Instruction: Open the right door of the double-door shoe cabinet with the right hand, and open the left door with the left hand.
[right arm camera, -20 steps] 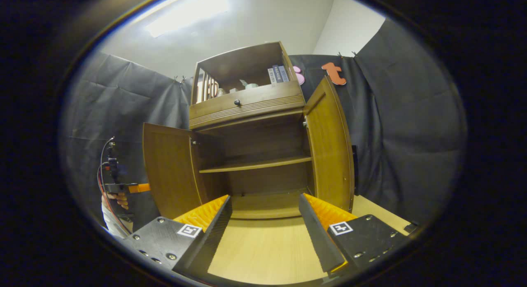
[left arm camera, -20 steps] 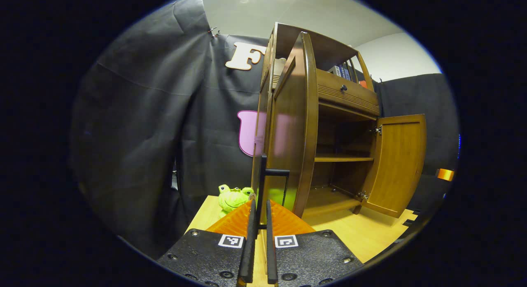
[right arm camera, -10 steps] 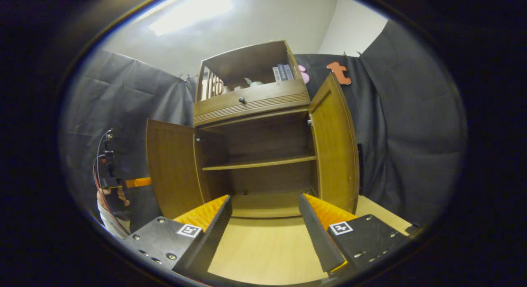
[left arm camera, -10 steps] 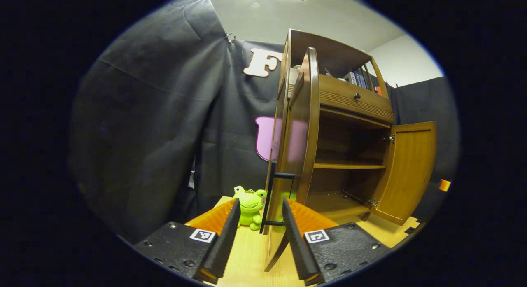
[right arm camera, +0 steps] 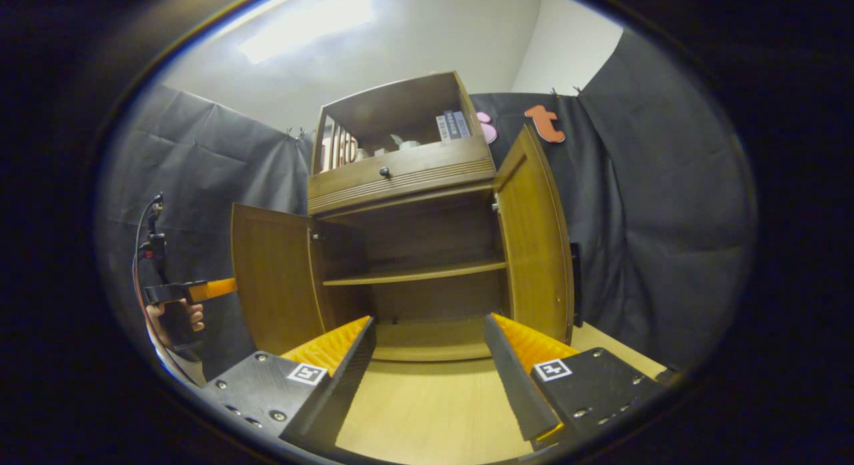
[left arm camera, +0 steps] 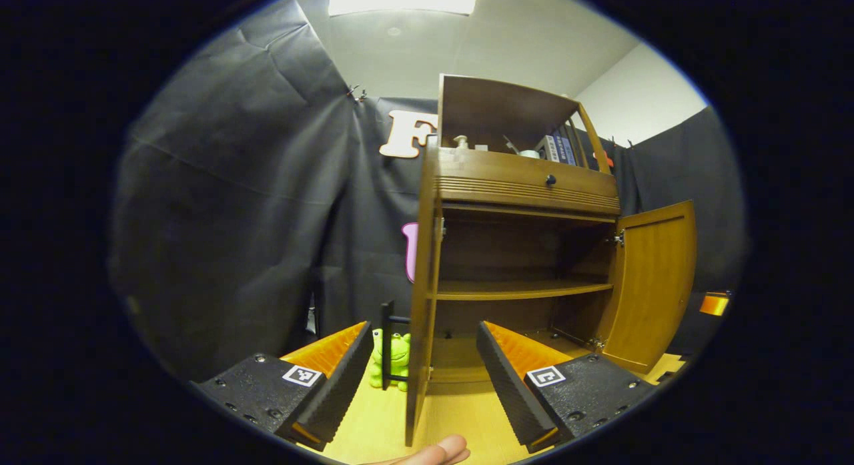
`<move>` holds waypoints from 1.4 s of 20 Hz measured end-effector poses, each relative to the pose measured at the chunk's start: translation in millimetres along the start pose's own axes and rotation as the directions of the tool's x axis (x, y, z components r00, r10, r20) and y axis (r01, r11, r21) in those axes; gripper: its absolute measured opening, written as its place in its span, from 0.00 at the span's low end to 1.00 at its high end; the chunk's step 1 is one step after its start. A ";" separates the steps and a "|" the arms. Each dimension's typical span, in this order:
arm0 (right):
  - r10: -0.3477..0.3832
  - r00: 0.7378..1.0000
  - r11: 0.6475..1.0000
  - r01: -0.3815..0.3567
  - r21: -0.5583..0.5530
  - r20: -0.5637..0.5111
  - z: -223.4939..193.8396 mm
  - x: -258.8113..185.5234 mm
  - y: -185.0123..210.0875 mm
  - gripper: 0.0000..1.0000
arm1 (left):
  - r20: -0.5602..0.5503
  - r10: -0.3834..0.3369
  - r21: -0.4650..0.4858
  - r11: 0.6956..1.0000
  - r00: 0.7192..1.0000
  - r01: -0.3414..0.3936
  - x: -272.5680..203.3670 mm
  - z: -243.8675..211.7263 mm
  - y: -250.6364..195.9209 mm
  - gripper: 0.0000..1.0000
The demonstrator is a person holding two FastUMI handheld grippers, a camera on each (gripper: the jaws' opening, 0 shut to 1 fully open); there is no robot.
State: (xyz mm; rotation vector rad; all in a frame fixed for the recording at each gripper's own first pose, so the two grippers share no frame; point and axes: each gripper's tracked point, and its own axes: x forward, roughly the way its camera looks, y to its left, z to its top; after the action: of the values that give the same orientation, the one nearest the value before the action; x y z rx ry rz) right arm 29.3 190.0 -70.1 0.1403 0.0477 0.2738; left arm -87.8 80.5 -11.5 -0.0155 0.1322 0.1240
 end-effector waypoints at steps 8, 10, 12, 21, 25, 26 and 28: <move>-0.061 0.998 0.997 0.060 -0.054 -0.016 2.1 4.5 -30.4 0.97 | -0.005 -0.059 -0.020 0.998 0.998 0.059 14.8 -3.7 -71.1 0.93; -0.085 0.996 0.995 0.084 -0.045 -0.012 3.2 6.5 -38.7 0.97 | -0.015 -0.051 -0.044 0.998 0.999 0.050 21.9 -5.1 -82.7 0.93; -0.091 0.996 0.995 0.091 -0.028 -0.004 7.2 10.4 -41.3 0.96 | -0.007 -0.053 -0.058 0.997 0.999 0.052 28.0 -3.3 -97.1 0.93; -0.080 0.997 0.996 0.080 -0.039 0.015 6.7 30.4 -21.3 0.97 | -0.031 -0.028 -0.024 0.999 0.999 0.027 46.1 -5.5 -135.5 0.96; -0.128 0.990 0.992 0.127 0.015 0.064 12.3 26.8 -27.6 0.97 | 0.024 -0.107 -0.005 0.994 0.994 0.107 50.3 7.4 -180.0 0.93; -0.137 0.988 0.991 0.136 0.013 0.072 14.7 26.7 -28.8 0.97 | 0.023 -0.135 -0.014 0.991 0.991 0.135 49.8 6.0 -192.3 0.92; -0.163 0.983 0.986 0.165 -0.024 0.089 20.6 27.8 -34.6 0.96 | 0.028 -0.153 -0.055 0.987 0.988 0.154 51.7 3.9 -212.7 0.93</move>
State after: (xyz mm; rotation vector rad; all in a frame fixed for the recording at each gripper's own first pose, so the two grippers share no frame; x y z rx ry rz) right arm 66.6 162.0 -55.4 0.1163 -0.0314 0.1035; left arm -10.0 -124.1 -12.9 -0.0810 0.1037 -0.0260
